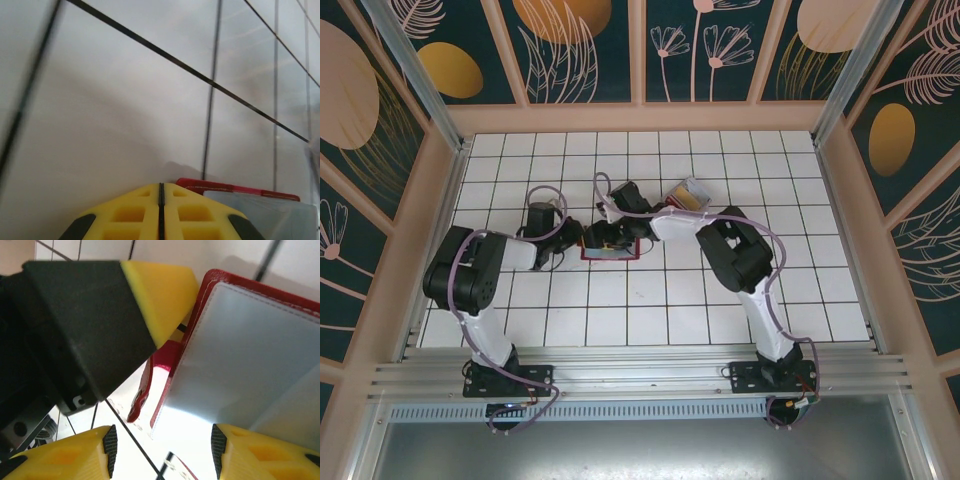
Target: Put the credit cards into the card holder
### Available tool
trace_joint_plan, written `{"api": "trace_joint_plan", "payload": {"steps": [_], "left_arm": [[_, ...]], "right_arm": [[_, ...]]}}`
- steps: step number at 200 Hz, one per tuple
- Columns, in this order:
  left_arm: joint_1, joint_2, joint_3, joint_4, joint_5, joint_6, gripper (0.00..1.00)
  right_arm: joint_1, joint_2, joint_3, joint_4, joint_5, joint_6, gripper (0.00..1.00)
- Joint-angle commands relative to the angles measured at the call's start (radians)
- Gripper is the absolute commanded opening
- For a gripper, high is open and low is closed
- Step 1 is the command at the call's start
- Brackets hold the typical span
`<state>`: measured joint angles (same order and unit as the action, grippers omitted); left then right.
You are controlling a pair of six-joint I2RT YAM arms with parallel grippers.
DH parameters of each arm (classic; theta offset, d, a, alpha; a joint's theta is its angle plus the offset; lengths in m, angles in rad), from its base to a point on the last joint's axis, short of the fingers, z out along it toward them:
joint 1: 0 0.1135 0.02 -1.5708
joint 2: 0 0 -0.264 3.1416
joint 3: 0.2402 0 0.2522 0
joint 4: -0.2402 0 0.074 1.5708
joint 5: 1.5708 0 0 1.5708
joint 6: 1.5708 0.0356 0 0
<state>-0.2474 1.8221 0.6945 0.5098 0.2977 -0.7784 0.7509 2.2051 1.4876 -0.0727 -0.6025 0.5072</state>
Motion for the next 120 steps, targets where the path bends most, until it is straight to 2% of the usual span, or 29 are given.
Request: {"api": "trace_joint_plan", "payload": {"steps": [1,52,84,120], "left_arm": [[-0.045,0.004,-0.024,-0.04,0.131,-0.038,0.11],[-0.045,-0.102,0.029,-0.212,0.092,0.02,0.16],[-0.045,-0.217,0.095,-0.348,0.034,0.079,0.27],[-0.045,-0.248,0.15,-0.407,0.012,0.109,0.3]], "right_arm": [[-0.031,-0.04,-0.067,-0.006,0.051,0.011,0.56],[-0.046,-0.11,-0.014,-0.066,0.041,-0.025,0.56],[-0.064,-0.135,0.008,-0.081,0.033,-0.036,0.56],[-0.088,-0.181,-0.023,-0.052,0.022,-0.024,0.56]]}}
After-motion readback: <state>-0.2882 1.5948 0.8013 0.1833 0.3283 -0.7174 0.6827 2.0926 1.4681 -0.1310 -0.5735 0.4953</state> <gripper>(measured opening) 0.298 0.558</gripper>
